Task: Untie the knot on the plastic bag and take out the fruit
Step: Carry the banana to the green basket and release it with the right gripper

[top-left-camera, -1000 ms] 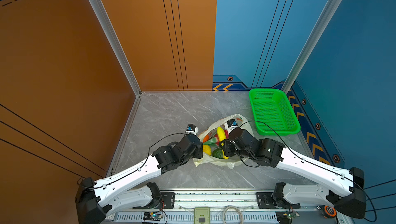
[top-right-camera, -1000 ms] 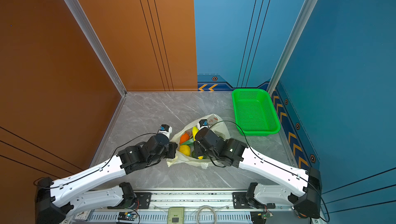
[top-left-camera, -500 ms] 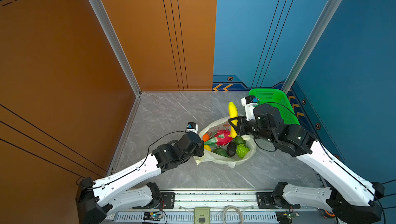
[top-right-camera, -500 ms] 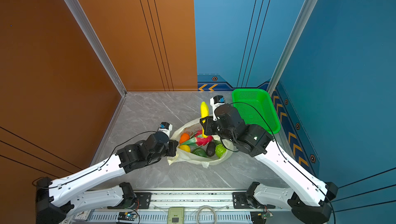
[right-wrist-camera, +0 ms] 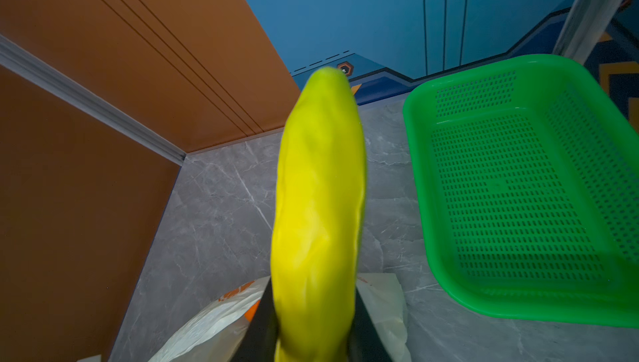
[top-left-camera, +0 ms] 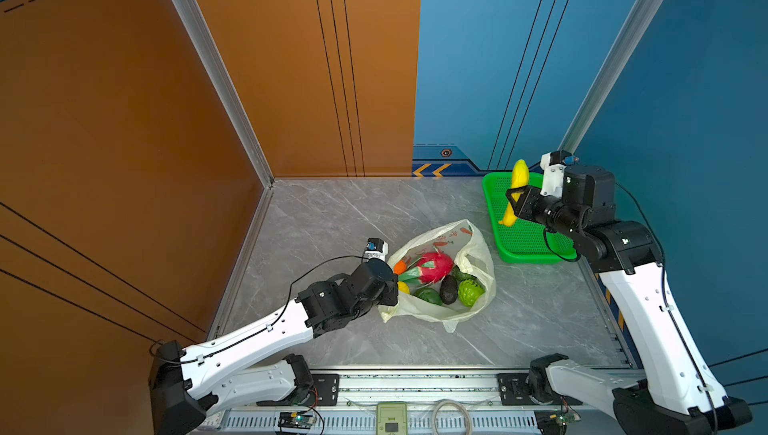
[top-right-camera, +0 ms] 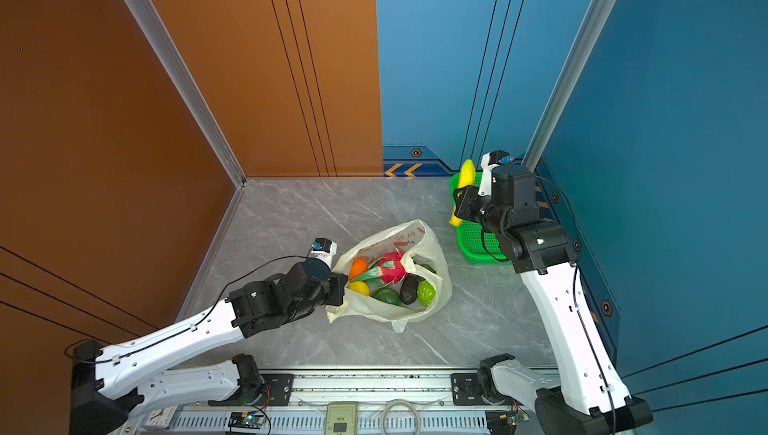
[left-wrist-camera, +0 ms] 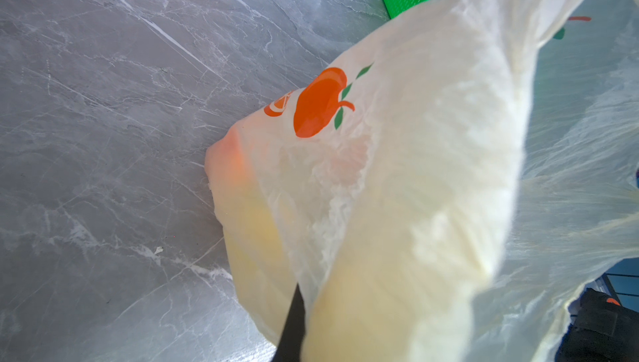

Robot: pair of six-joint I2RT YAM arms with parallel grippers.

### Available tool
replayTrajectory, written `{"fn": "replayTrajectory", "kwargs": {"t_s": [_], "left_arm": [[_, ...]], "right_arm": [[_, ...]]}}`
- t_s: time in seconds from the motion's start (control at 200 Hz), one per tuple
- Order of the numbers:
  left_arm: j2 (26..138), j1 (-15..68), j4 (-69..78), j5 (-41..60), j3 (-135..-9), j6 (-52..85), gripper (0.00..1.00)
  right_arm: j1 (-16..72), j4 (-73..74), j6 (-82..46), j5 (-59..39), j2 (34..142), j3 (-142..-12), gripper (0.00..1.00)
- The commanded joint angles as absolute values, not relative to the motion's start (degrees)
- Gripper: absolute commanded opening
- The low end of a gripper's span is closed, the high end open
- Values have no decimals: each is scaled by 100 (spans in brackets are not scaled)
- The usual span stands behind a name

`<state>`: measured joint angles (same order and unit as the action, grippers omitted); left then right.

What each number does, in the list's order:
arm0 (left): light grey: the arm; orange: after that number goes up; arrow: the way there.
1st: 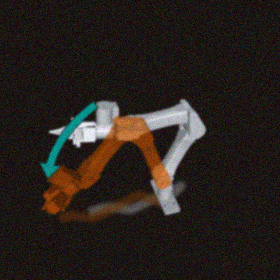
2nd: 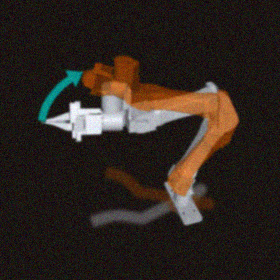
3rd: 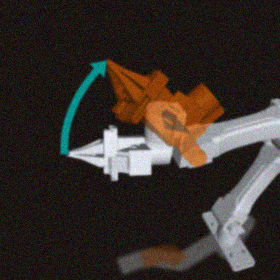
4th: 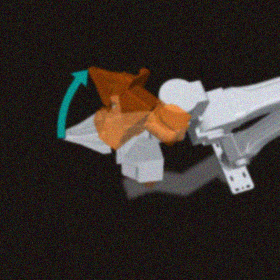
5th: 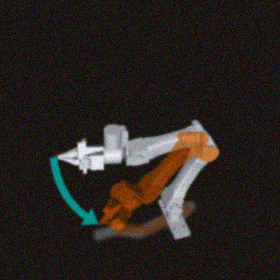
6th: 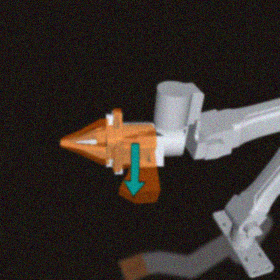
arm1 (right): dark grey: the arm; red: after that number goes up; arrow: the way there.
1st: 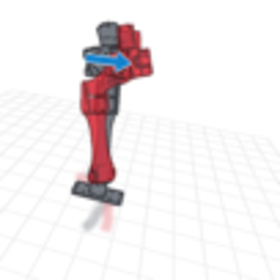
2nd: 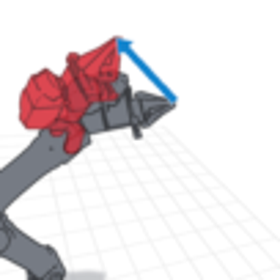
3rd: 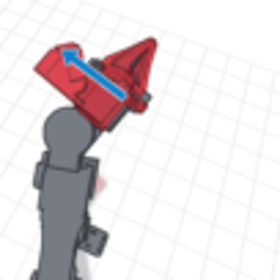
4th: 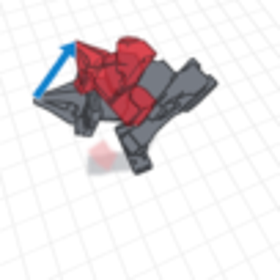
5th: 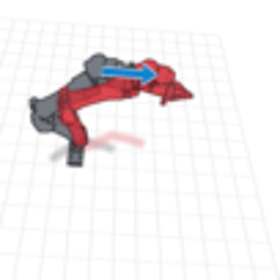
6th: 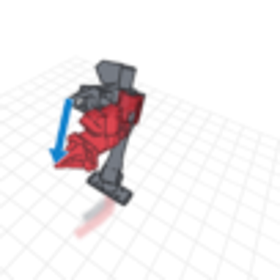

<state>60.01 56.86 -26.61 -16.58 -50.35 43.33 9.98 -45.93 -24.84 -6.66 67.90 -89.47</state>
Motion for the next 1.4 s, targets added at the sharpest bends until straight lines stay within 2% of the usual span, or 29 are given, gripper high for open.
{"fn": "replayTrajectory", "kwargs": {"t_s": [0.0,0.195,0.33,0.666,0.751,0.821,0.901,0.996,1.147,1.232,1.397], "left_arm": [[5911,5778,-2754,-1872,-5186,4254,0],[5880,5816,-2752,-1940,-5164,4296,0],[5880,5862,-2751,-2002,-5199,4298,0],[5975,5932,-2709,-2072,-5297,4304,0],[6018,5953,-2707,-2089,-5342,4298,0],[6042,5968,-2707,-2087,-5370,4283,0],[6061,5983,-2700,-2094,-5402,4272,0],[6074,5984,-2674,-2086,-5392,4258,0],[6049,5994,-2647,-2044,-5363,4236,0],[6018,5992,-2637,-2026,-5341,4223,0],[5933,6001,-2632,-2020,-5329,4170,0]], "right_arm": [[441,-4733,-1864,-864,7192,-8916,1],[21,-4646,-1086,246,8273,-8840,0],[-67,-4524,-841,648,9112,-8975,0],[-44,-4298,-592,868,10758,-9372,2],[-35,-4302,-571,871,10975,-9439,10],[-36,-4314,-590,869,11017,-9457,29],[-27,-4350,-635,805,10924,-9436,45],[21,-4440,-646,754,10723,-9371,57],[126,-4711,-727,639,10177,-9222,69],[263,-4942,-867,458,9713,-9146,72],[956,-5598,-1232,69,8525,-9116,82]]}}
